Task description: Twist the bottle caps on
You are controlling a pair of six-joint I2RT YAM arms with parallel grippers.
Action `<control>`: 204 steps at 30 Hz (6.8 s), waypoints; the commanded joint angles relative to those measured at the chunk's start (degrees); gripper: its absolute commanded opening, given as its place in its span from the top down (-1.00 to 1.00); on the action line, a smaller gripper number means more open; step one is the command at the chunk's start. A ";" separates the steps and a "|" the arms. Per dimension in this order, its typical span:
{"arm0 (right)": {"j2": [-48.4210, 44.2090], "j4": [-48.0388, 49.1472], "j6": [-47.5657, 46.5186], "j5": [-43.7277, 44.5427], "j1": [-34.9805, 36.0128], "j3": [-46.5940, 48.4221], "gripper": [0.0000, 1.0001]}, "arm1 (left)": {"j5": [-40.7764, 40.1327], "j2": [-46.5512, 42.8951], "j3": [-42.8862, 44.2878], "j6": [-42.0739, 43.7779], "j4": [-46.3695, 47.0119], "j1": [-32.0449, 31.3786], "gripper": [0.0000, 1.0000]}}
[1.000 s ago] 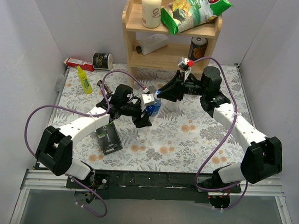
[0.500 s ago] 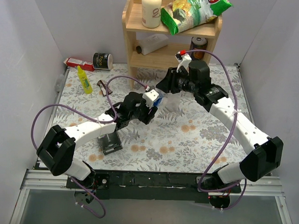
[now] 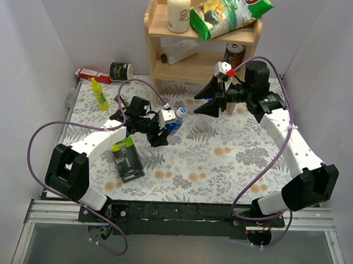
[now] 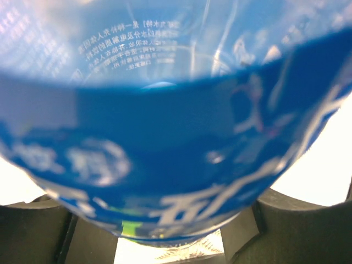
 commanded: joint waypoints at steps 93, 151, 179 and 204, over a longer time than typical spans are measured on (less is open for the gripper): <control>-7.73 -26.49 -13.13 33.95 7.70 -1.75 0.36 | -6.98 -4.37 -5.34 -26.06 11.36 -9.22 -0.96; 1.94 -22.71 -43.35 53.46 7.00 -33.93 0.28 | -3.64 -8.24 -12.73 -26.78 13.30 -2.19 -0.96; -10.46 -23.94 -40.28 19.18 5.15 -32.26 0.53 | 22.46 -2.88 -12.81 -45.32 24.28 3.52 -0.50; -7.56 -19.64 -37.55 20.76 5.85 -31.56 0.56 | 30.37 2.39 -9.21 -41.99 27.10 3.17 0.38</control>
